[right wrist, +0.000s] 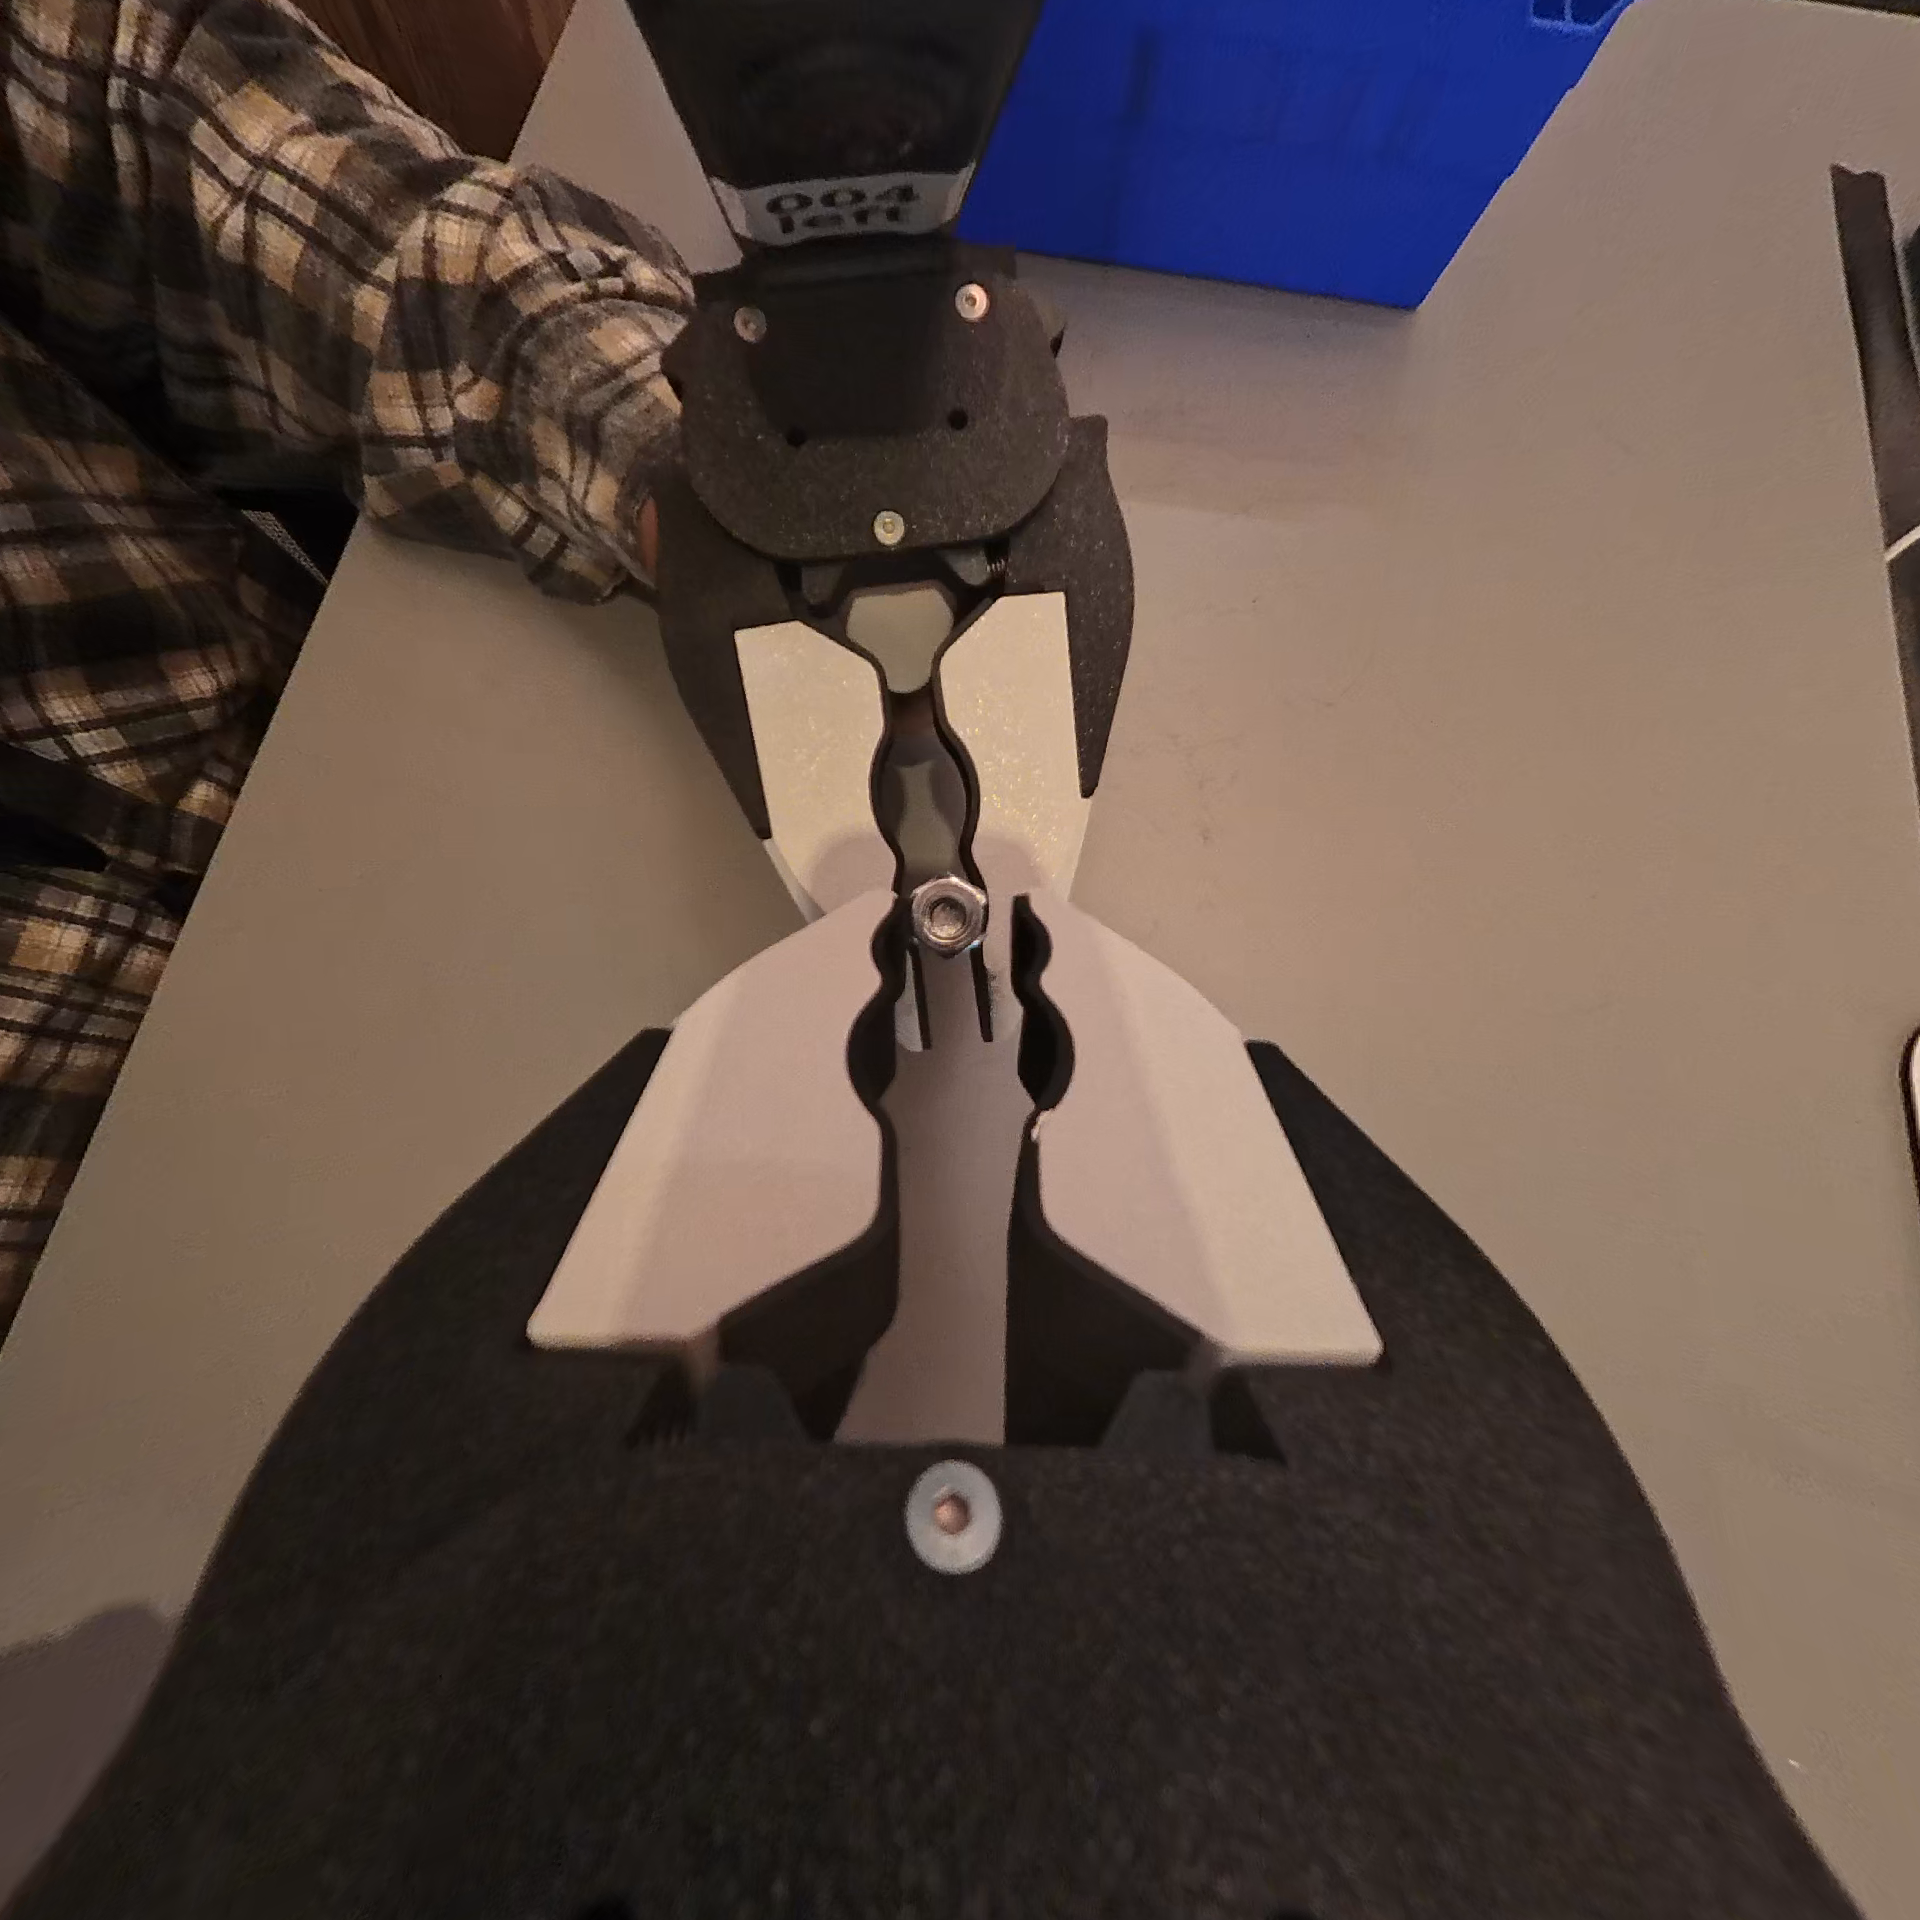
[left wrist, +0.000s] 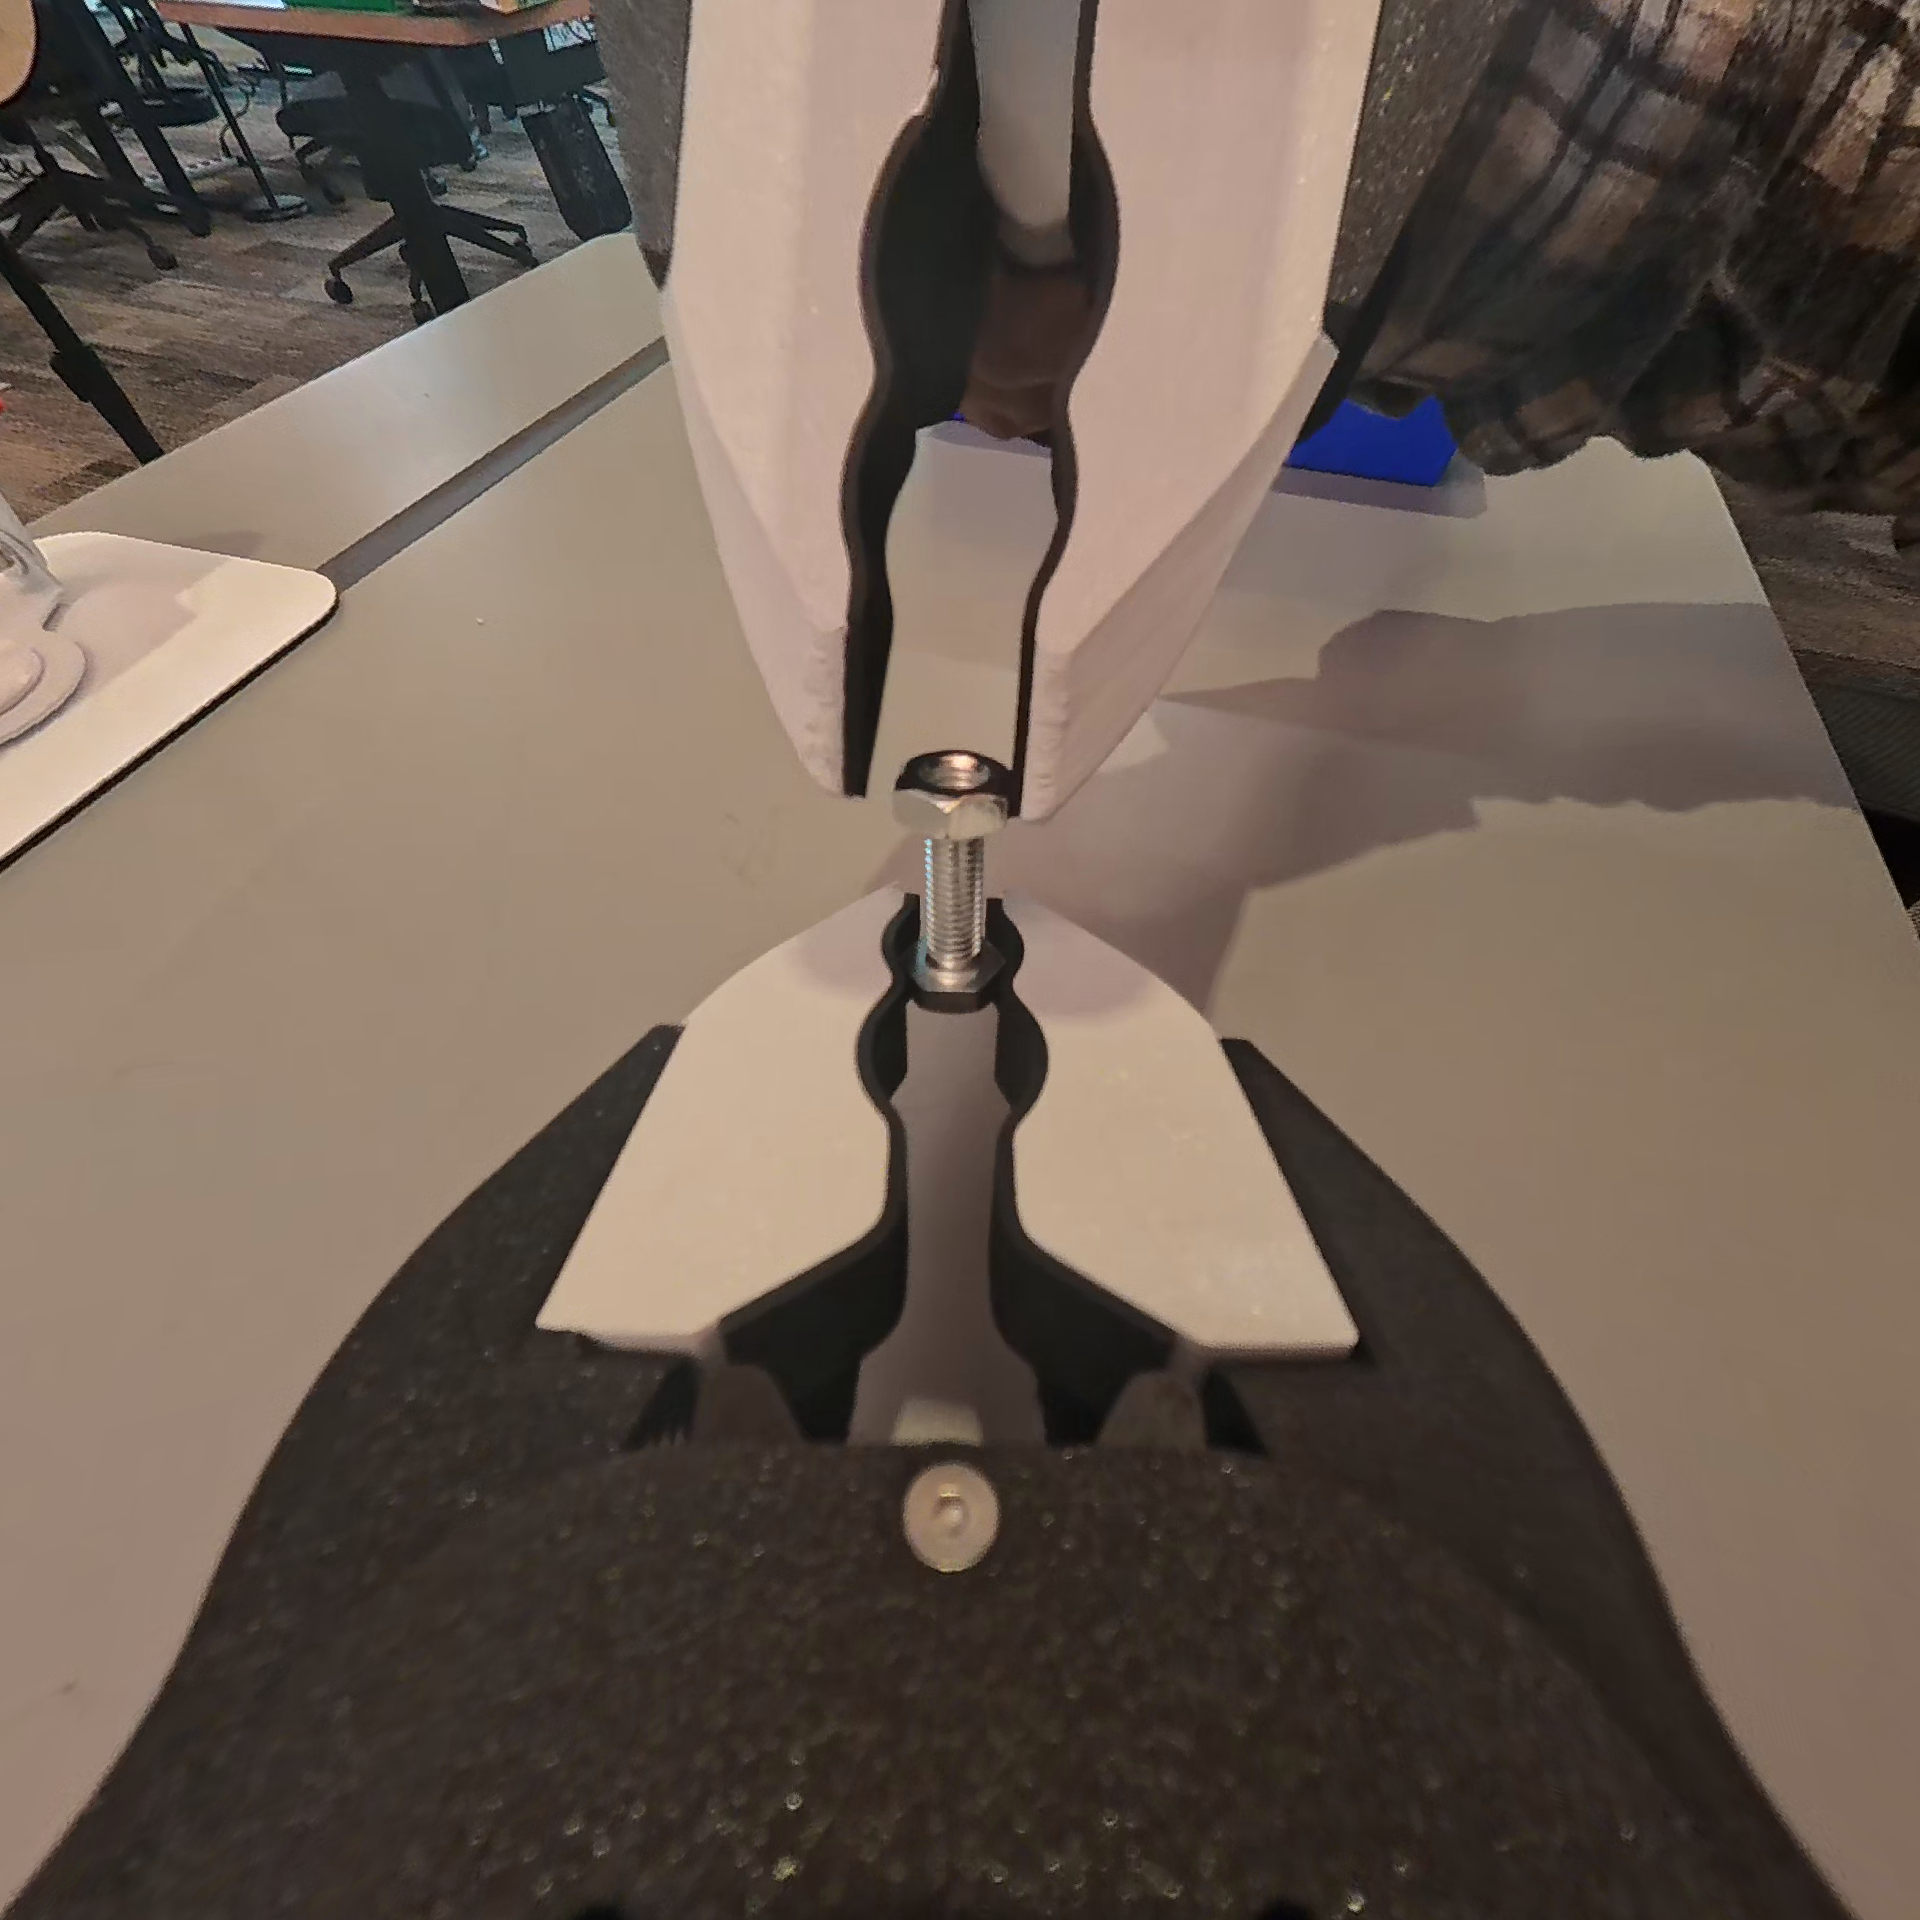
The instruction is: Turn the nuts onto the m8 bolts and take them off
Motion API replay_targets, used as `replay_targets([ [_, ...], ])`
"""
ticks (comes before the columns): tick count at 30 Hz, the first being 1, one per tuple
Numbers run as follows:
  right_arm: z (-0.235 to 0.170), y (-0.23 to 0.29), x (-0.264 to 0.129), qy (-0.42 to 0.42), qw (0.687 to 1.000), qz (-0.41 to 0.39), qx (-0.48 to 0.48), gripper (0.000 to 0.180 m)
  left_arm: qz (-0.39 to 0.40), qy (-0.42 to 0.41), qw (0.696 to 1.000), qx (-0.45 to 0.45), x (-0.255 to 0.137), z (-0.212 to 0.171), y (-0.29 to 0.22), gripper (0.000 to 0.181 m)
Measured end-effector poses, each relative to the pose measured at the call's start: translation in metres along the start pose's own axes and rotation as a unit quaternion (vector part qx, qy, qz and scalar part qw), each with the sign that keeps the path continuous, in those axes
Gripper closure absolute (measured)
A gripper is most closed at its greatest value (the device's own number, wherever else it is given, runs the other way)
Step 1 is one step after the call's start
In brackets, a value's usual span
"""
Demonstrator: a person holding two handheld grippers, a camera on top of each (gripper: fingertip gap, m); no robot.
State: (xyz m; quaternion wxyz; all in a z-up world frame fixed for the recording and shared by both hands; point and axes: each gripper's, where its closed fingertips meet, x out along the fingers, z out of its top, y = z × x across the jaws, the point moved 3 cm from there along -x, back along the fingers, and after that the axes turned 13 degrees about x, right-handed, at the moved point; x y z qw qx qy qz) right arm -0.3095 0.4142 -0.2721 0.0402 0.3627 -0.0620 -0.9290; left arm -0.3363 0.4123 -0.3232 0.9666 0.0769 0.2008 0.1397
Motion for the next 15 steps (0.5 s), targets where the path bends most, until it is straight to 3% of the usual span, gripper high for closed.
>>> replay_targets([
  [10, 0.0042, 0.0018, -0.0023, -0.019, 1.0, 0.008, -0.004, 0.153, -0.002, -0.001, 1.0, 0.001, -0.0001, 0.0005, -0.0009, 0.169],
  [15, 0.0058, 0.0014, -0.009, -0.081, 0.997, -0.004, 0.001, 0.128, 0.0, -0.007, 1.0, -0.001, -0.0023, 0.0022, 0.0004, 0.169],
])
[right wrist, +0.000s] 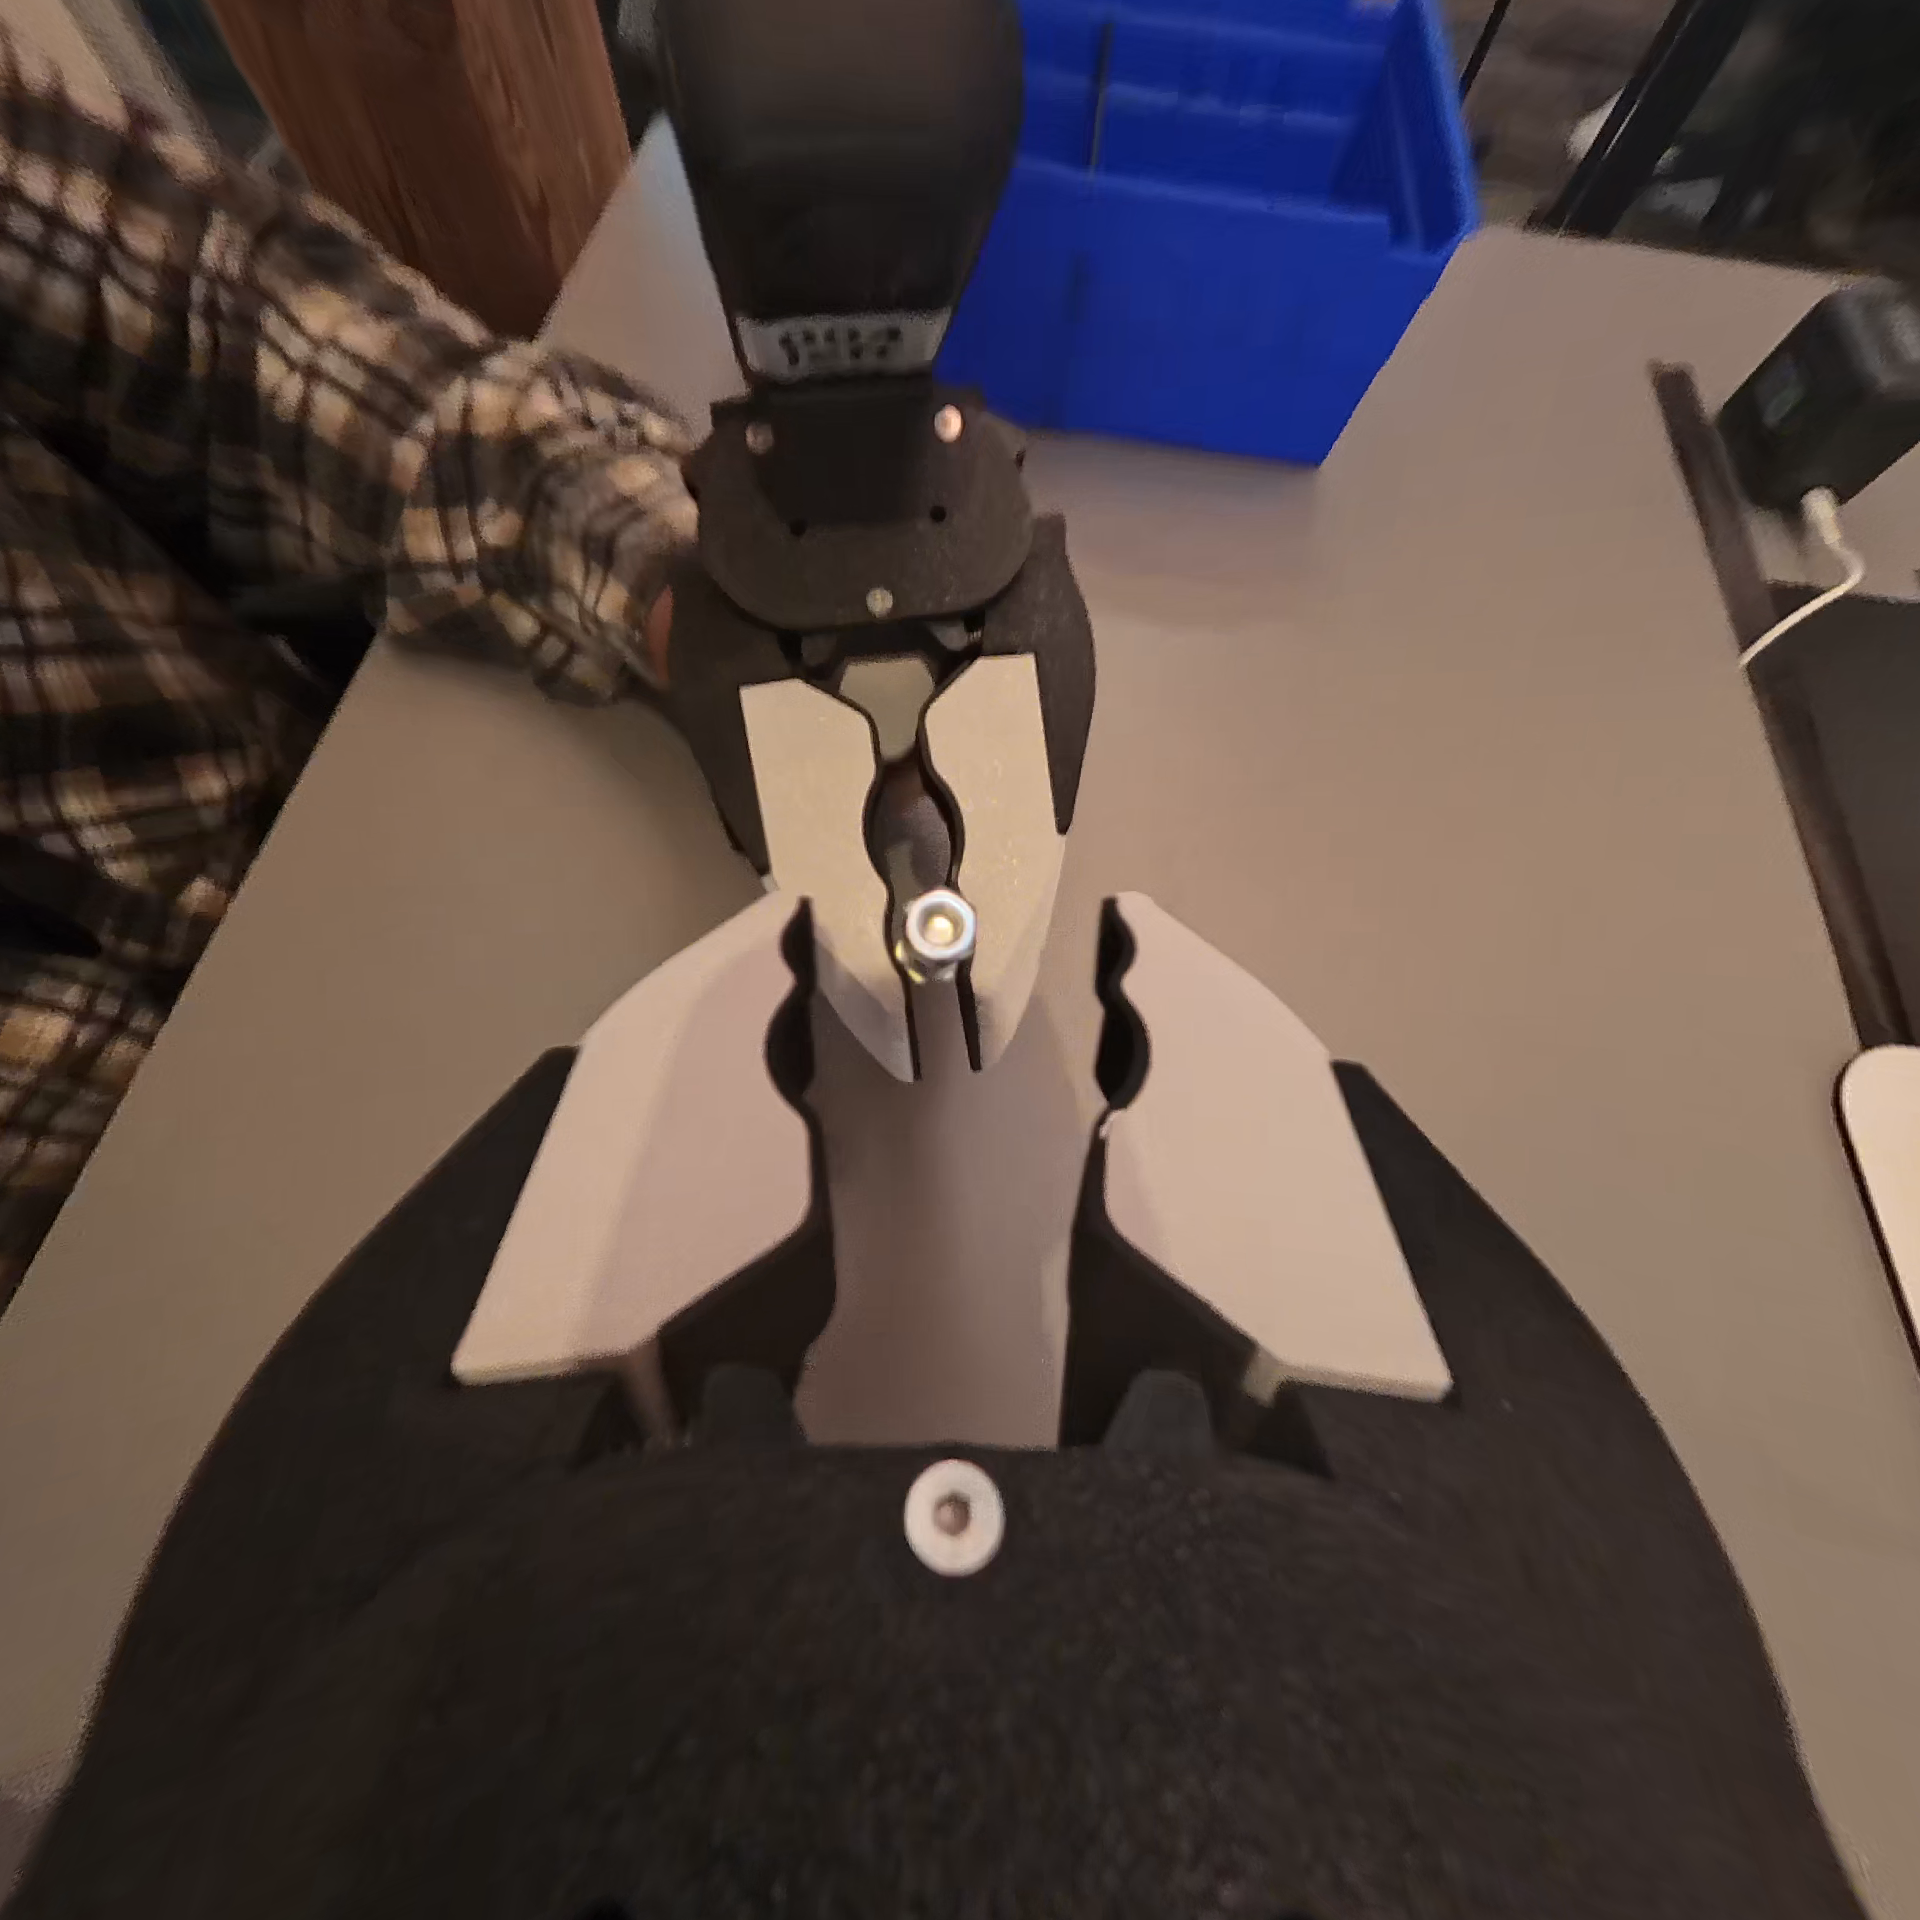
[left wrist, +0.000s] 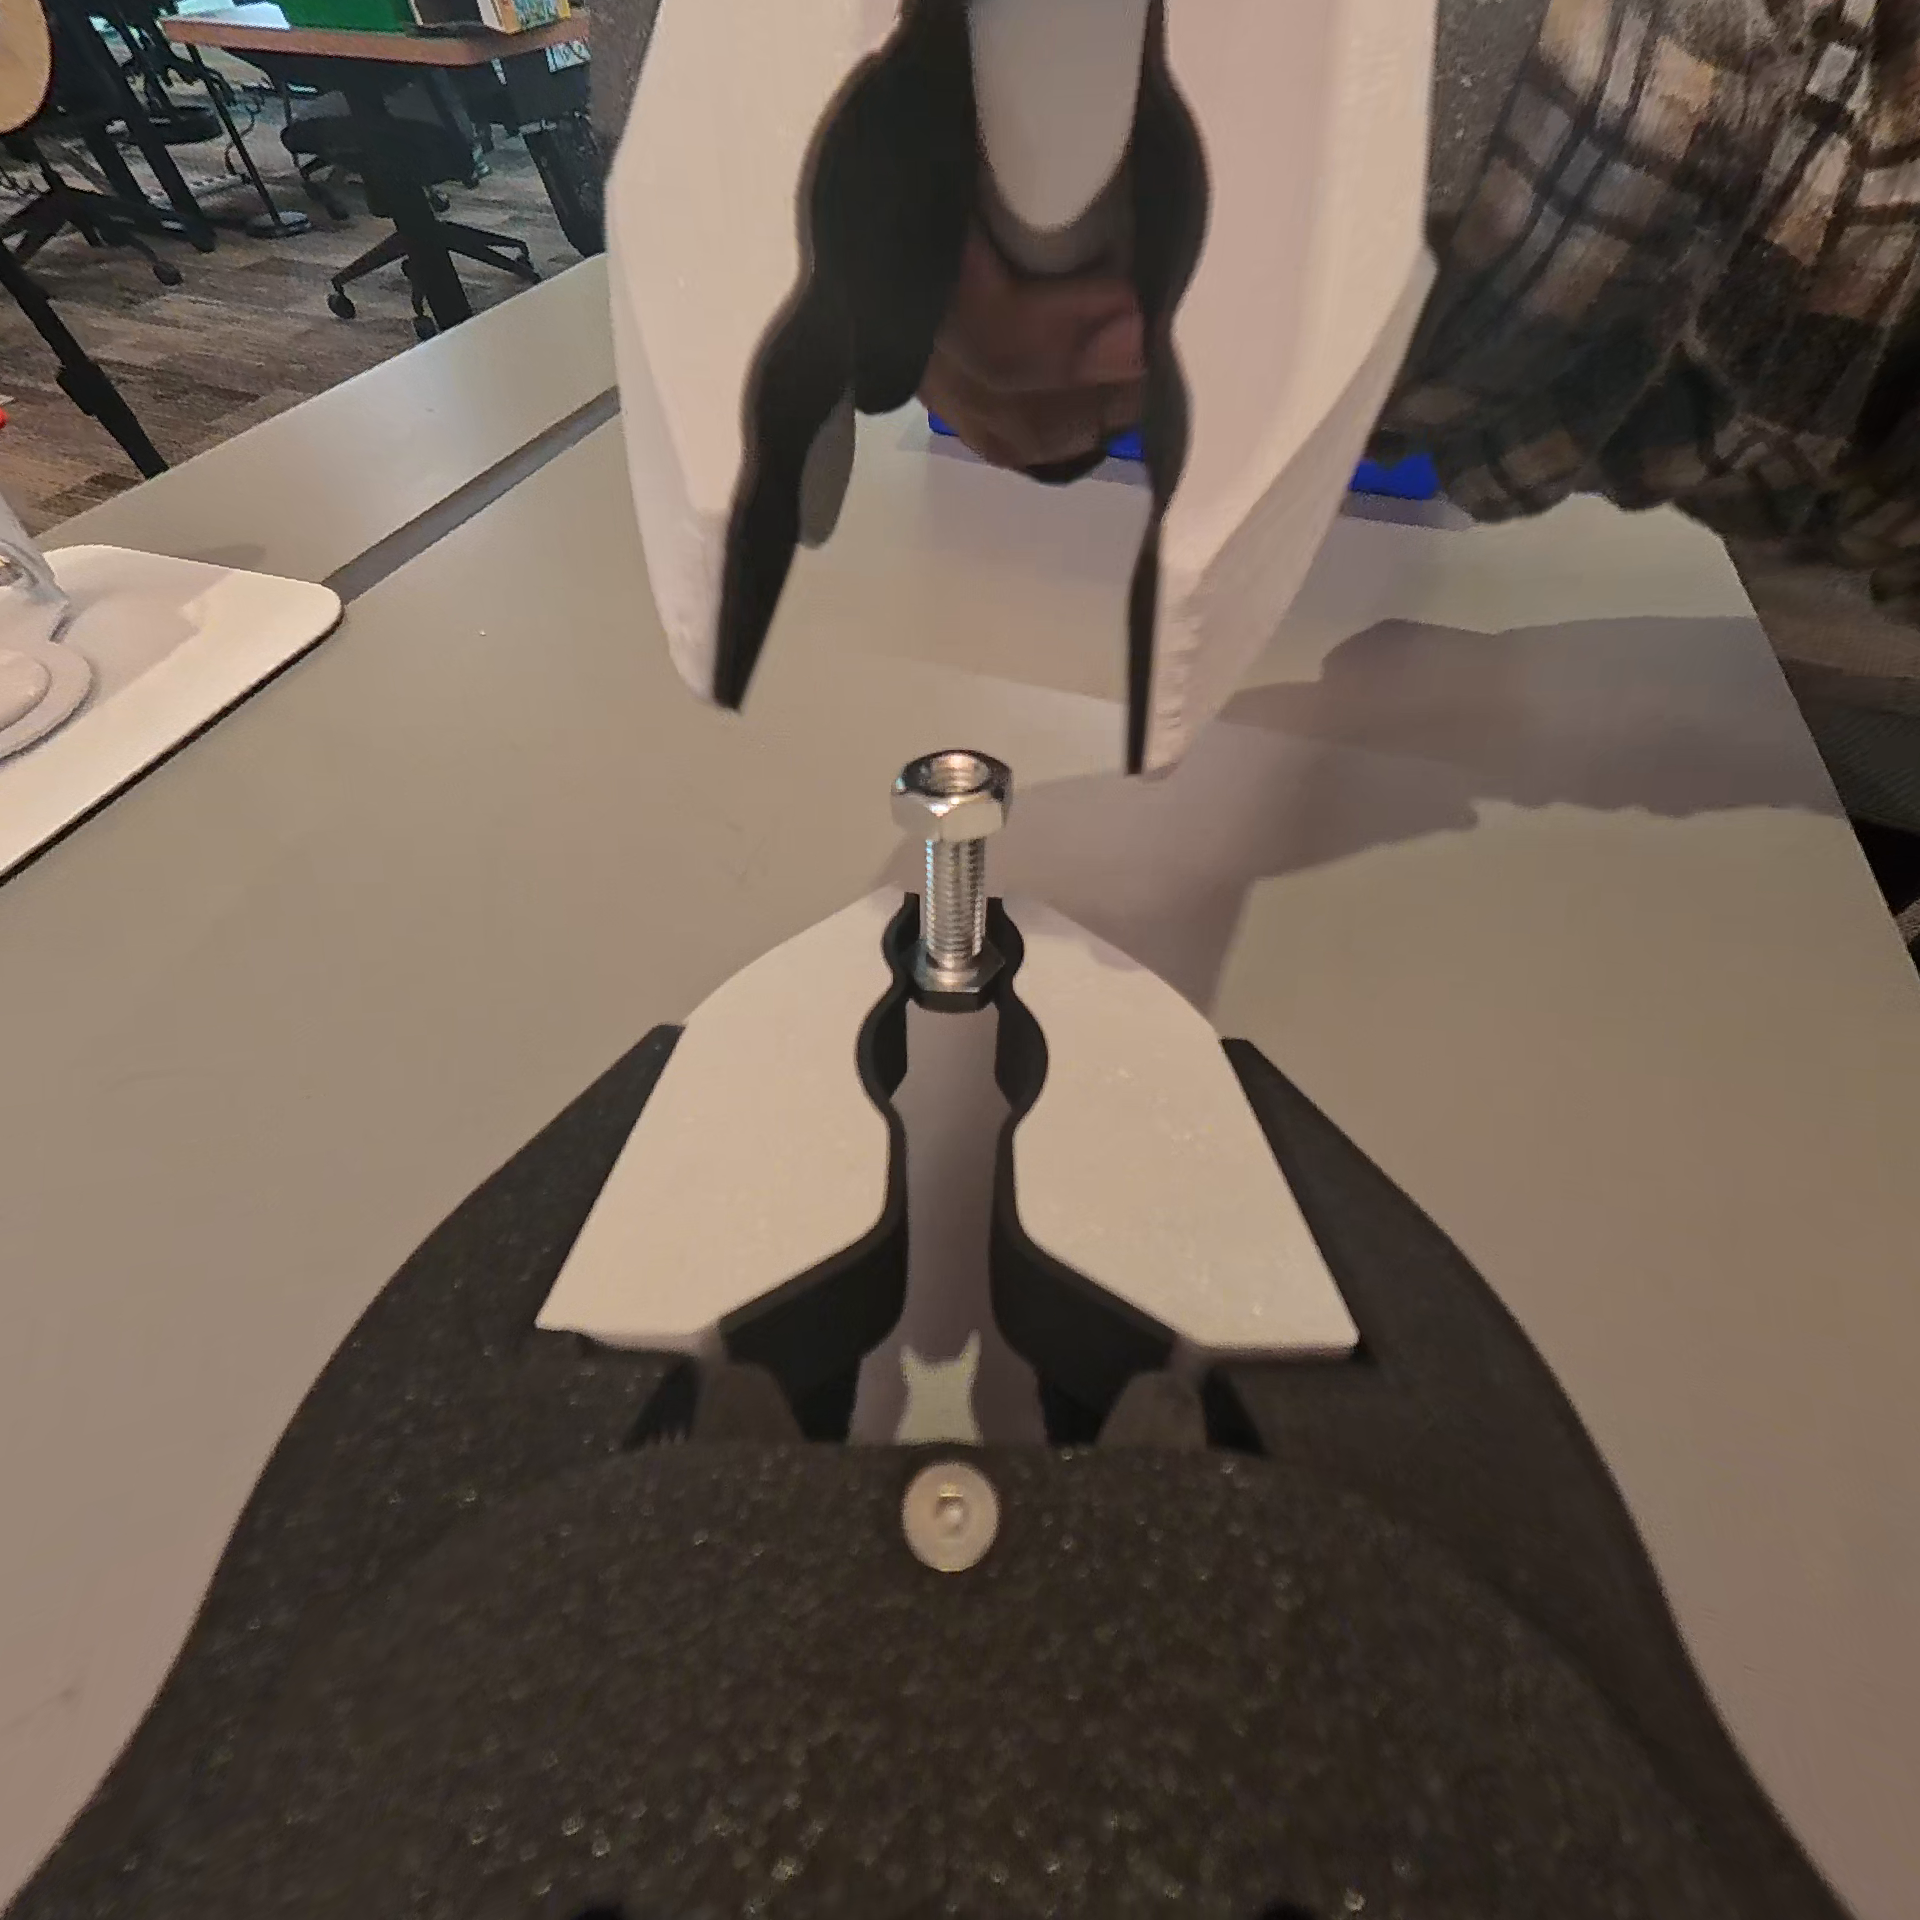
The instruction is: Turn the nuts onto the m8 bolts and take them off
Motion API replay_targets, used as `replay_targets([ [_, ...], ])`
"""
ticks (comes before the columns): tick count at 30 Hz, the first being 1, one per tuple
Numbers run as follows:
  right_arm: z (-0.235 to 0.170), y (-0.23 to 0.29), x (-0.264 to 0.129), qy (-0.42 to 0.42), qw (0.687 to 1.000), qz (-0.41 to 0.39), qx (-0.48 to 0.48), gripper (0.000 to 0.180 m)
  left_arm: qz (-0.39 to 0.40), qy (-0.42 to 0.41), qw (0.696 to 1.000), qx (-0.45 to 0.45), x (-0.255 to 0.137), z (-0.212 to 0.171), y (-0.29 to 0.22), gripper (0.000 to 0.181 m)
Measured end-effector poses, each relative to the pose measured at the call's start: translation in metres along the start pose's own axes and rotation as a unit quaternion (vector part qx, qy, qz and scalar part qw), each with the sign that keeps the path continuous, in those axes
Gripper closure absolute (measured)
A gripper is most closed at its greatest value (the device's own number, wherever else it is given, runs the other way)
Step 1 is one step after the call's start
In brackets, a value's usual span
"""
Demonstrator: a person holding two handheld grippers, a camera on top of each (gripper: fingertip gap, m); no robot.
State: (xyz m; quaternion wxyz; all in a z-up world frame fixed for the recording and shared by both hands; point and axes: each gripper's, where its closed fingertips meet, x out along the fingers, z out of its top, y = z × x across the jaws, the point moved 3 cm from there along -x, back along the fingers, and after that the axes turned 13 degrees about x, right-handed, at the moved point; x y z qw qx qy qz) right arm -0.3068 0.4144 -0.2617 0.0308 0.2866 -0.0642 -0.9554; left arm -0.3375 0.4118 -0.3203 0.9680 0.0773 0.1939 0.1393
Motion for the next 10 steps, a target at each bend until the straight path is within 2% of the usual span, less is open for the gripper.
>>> replay_targets([
  [4, 0.002, 0.006, 0.0, -0.131, 0.991, -0.005, 0.003, 0.091, 0.0, -0.019, 1.0, -0.009, -0.003, 0.004, 0.002, 0.169],
  [7, 0.003, 0.015, 0.004, -0.205, 0.979, -0.004, -0.004, 0.082, -0.002, -0.028, 0.999, -0.018, -0.004, 0.005, 0.002, 0.169],
  [10, 0.003, 0.025, 0.008, -0.241, 0.97, 0.011, -0.003, 0.085, -0.003, -0.03, 0.999, -0.017, -0.005, 0.006, 0.002, 0.169],
])
